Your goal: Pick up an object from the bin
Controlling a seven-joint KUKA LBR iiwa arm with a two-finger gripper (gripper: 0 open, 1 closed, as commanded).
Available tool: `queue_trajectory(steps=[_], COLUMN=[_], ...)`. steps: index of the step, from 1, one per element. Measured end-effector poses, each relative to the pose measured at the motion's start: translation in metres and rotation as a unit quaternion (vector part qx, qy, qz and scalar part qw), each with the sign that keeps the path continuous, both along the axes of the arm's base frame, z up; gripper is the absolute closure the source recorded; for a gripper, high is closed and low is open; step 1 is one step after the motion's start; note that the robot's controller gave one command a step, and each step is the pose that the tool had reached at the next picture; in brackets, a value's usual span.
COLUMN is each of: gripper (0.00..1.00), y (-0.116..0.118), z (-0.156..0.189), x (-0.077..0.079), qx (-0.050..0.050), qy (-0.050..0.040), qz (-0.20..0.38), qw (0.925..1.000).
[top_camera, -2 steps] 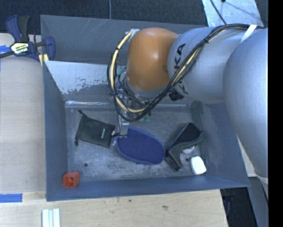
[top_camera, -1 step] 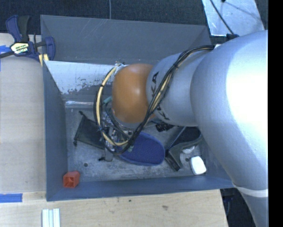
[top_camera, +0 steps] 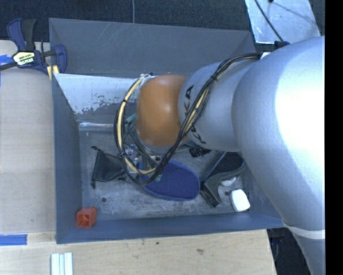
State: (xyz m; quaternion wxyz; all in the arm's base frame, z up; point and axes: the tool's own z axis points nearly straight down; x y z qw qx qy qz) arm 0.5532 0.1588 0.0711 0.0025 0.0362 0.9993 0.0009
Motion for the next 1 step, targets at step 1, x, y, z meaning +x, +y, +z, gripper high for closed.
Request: queue_trajectory(steps=[1], gripper=[1.0], y=[0.0036], z=[0.1324], x=[0.0019], qx=[0.001], qy=[-0.003], qz=[0.0], qw=[1.0])
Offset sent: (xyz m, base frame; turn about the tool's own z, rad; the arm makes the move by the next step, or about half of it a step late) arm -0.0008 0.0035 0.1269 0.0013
